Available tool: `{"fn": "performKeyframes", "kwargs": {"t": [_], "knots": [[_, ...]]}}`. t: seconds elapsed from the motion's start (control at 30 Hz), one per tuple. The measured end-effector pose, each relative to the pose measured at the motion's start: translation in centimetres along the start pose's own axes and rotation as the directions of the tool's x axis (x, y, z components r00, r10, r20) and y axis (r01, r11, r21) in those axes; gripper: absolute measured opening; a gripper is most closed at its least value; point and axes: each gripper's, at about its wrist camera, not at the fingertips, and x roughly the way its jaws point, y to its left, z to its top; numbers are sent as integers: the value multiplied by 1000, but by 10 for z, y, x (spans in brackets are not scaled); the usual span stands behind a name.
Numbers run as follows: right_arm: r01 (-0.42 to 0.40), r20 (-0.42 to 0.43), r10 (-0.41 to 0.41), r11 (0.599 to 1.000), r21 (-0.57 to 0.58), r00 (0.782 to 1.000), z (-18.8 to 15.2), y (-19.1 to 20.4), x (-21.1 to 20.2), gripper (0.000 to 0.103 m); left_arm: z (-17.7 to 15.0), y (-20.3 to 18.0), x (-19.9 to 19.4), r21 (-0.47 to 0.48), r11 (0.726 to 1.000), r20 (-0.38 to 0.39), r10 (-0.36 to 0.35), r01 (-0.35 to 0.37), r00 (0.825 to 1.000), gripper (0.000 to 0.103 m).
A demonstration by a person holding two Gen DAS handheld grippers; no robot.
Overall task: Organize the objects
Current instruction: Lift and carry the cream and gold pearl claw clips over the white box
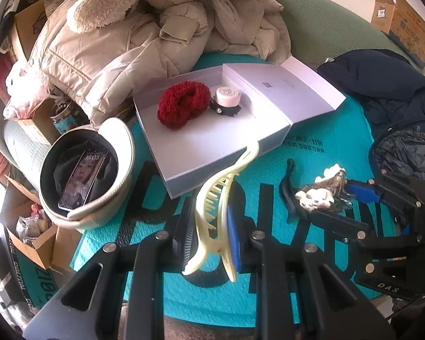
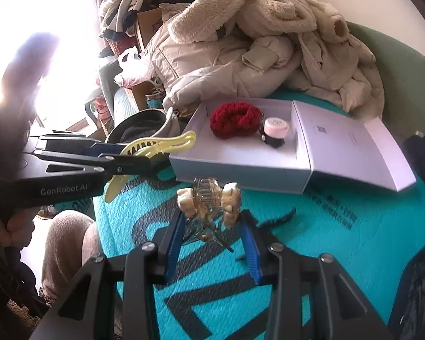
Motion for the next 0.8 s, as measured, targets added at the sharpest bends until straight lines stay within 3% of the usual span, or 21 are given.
{"fn": "performKeyframes", "kwargs": {"t": [0.8], "knots": [[-32,6,33,998,-45,999,68,-42,68,39,82,25,80,32,999,-33,14,-13,999,21]]}}
